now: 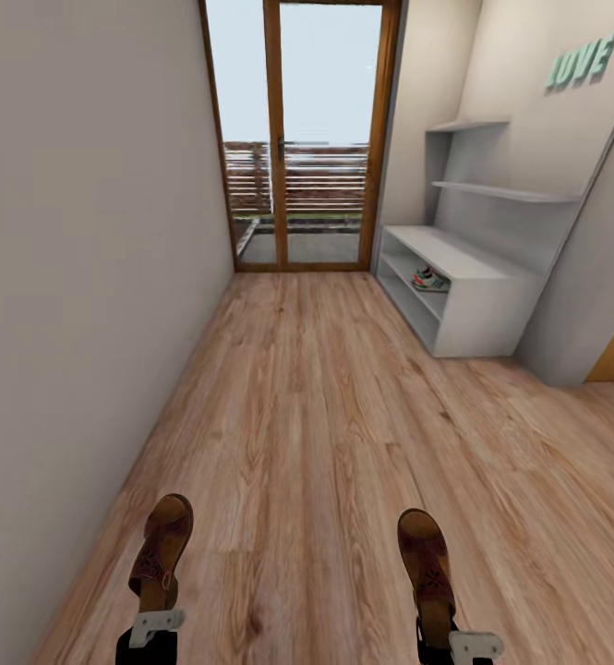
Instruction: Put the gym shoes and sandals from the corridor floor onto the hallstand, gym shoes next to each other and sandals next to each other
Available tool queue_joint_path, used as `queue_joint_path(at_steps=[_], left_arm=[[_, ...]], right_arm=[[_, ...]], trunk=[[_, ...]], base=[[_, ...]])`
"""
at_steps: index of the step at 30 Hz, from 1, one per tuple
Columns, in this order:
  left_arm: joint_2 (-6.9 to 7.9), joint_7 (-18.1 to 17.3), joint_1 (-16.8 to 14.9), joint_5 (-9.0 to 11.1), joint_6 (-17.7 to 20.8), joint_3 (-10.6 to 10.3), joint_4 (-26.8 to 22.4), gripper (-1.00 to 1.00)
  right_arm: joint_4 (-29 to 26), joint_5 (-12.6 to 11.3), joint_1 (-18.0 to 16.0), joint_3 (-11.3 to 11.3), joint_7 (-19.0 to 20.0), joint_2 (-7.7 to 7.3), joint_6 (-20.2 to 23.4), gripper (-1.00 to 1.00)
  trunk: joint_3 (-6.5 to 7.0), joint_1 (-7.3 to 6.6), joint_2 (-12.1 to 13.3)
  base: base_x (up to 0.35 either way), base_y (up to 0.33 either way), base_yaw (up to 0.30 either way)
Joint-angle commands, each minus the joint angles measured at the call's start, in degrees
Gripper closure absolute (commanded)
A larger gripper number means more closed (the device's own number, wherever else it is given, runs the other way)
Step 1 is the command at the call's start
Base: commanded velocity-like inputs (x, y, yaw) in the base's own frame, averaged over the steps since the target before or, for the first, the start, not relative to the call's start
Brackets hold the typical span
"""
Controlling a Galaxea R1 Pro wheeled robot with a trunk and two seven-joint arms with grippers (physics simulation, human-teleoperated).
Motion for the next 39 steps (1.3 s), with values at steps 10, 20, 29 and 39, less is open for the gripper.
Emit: queue_joint_path(at_steps=[10,20,29,39], left_arm=[[-0.11,-0.4,-0.1,-0.4,-0.2,0.5,0.0,1.00],[-0.11,-0.4,-0.1,-0.4,-0.2,0.5,0.0,1.00],[-0.11,-0.4,0.0,-0.4,-0.2,0.5,0.0,1.00],[-0.11,-0.4,0.1,-0.4,-0.2,0.5,0.0,1.00]], right_arm=[[0.0,0.5,0.0,-0.1,-0.4,0.01,-0.1,1.00],[0.0,0.5,0.0,-0.1,-0.3,0.01,-0.1,1.00],[0.0,0.5,0.0,-0.1,-0.4,0.01,-0.1,1.00],[0.0,0.5,0.0,-0.1,-0.4,0.01,-0.1,1.00]], trunk=[[-0.05,0.02,0.0],[-0.05,0.02,0.0],[-0.05,0.02,0.0],[-0.05,0.02,0.0]], base=[[0.339,0.000,0.000],[0.339,0.000,0.000],[0.339,0.000,0.000],[0.339,0.000,0.000]])
